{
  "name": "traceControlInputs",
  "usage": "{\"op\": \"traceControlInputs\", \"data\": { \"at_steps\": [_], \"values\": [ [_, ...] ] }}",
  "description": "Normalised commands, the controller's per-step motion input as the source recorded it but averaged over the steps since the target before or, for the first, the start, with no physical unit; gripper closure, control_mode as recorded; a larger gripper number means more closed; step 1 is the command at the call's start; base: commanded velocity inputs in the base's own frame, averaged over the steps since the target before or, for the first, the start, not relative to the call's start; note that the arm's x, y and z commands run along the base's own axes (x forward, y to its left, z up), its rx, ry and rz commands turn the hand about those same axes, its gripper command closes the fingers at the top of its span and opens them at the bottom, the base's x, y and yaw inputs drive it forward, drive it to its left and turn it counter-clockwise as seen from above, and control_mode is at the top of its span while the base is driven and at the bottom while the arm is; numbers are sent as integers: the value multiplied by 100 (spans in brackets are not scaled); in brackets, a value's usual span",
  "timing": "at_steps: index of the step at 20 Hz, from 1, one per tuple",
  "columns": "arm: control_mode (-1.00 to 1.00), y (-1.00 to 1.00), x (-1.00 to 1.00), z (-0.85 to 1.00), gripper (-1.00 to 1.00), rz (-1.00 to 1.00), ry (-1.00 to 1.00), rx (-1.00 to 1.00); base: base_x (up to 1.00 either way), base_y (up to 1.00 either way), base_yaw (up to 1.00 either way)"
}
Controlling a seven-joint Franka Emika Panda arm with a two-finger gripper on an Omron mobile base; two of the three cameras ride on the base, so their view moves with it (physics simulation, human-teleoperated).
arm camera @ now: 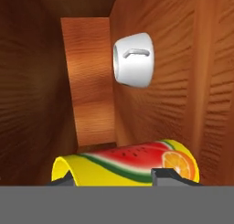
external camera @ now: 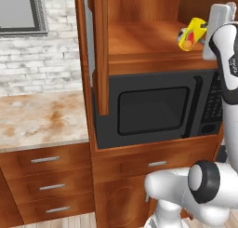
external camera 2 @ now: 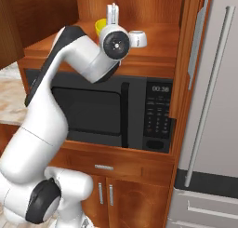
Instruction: There is a tray on the dining counter. Grab the cup, mug, and pitcher and place them on the tray. The pitcher may be placed next to the tray if it cannot fit the tray.
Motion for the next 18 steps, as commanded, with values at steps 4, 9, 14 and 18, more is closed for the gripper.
{"op": "traceControlInputs", "data": {
  "at_steps": [4,9,14,18],
  "values": [
    [-100,0,-72,21,100,0,4,-4,0,0,0],
    [-100,0,-66,12,100,0,7,-6,0,0,0],
    [-100,0,-74,0,100,0,3,-3,0,0,0],
    [-100,4,-63,-13,100,0,0,-6,0,0,0]
  ]
}}
